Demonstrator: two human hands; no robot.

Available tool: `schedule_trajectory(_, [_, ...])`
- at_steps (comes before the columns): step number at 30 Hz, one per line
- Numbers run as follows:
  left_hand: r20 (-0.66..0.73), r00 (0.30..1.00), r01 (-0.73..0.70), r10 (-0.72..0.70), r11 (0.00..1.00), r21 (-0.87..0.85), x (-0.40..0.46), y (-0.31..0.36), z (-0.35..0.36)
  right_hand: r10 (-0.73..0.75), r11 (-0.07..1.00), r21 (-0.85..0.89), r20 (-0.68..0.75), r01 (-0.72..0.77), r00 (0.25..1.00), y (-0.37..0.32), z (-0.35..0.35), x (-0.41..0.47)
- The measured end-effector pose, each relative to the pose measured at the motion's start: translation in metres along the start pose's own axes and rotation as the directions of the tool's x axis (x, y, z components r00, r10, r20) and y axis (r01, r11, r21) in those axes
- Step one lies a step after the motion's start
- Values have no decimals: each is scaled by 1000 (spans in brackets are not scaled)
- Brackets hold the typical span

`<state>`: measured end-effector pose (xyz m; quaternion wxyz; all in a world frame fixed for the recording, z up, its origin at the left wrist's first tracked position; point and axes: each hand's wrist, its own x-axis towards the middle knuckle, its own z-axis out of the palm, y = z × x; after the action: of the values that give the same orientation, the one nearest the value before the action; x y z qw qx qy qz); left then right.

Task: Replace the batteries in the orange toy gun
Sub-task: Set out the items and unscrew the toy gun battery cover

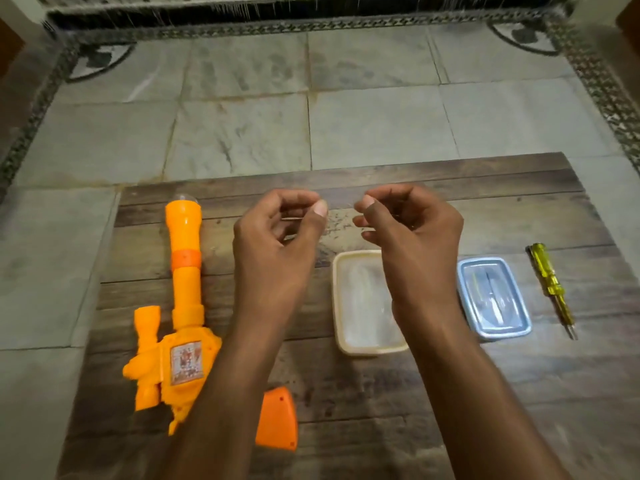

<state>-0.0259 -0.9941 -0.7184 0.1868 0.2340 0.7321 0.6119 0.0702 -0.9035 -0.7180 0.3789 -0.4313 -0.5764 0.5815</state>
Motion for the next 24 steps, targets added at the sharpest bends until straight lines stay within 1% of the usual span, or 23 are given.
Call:
schedule_trajectory(7, [-58,986,-162,158,985,-54,-17,-7,-11,-166,985,41,8,166,986,2,-9,-27])
schedule_trajectory(12, [-61,967,-250,247,966,-62,-63,7,-21,-254,967,36,4,254,967,-18,-39,-72])
schedule_trajectory(14, [-50,969,-245,243,968,-45,-98,12,-26,-294,956,16,-4,294,956,-26,-58,-102])
schedule_trajectory(16, [-31,977,-210,209,978,-17,-129,11,-25,-307,951,-35,-15,306,952,-29,-76,-125])
schedule_trajectory(19, [38,988,-150,149,988,23,-176,5,-17,-301,949,-105,-17,298,953,-30,-107,-154])
schedule_trajectory(21, [92,984,-164,154,979,124,-202,0,-6,-302,941,-167,-10,296,953,-28,-130,-165])
schedule_trajectory(24, [158,978,-175,137,950,259,-228,-12,12,-268,939,-233,-38,252,963,-20,-167,-167])
